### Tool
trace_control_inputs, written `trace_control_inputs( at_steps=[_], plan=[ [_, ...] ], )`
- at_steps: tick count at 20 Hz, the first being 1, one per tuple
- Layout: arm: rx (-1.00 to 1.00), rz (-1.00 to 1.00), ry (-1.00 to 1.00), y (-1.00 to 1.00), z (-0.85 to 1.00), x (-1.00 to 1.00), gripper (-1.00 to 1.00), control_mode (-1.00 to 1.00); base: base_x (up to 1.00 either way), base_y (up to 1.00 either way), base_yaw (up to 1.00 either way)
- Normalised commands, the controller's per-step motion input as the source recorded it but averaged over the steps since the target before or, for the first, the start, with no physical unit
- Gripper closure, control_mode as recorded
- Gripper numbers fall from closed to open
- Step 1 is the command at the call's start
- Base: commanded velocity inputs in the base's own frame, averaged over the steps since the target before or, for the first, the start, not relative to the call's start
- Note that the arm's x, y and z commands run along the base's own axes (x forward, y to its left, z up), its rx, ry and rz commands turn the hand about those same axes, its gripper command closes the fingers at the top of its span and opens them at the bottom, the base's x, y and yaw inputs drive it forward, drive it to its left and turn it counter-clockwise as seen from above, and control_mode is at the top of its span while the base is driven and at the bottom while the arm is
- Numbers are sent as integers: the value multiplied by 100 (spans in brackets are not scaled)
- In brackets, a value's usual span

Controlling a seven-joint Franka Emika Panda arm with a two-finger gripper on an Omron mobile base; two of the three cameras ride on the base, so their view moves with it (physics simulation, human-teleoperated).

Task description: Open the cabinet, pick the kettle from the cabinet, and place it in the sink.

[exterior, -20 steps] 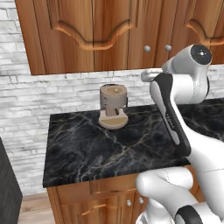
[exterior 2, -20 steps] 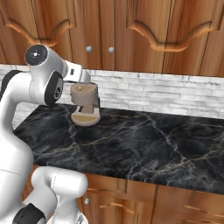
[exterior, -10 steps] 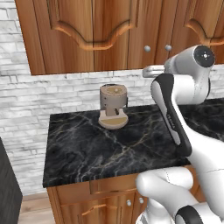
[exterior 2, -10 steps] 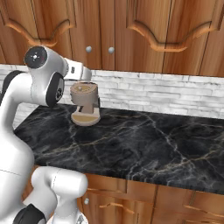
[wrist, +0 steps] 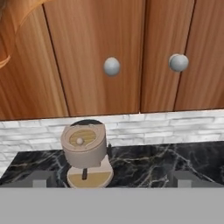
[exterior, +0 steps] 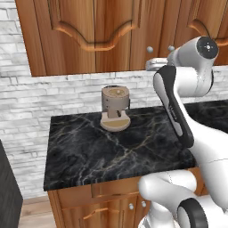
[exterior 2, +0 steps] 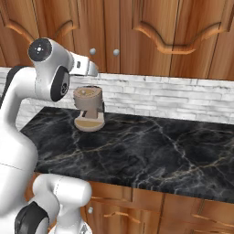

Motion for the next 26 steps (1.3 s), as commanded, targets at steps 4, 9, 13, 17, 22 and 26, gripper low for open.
trace_control_inputs(
  at_steps=[4, 9, 13, 17, 22, 26],
  plan=[
    [0, -1, -5, -3, 10, 22, -100, -100, 0, 0, 0],
    [0, 0, 0, -5, 9, 26, -100, -100, 0, 0, 0],
    [0, 0, 0, -2, 13, 29, -100, -100, 0, 0, 0],
    [0, 0, 0, -5, 16, 29, -100, -100, 0, 0, 0],
    [0, 0, 0, -2, 10, 31, -100, -100, 0, 0, 0],
    [0, 0, 0, 0, 7, 36, -100, -100, 0, 0, 0]
  ],
)
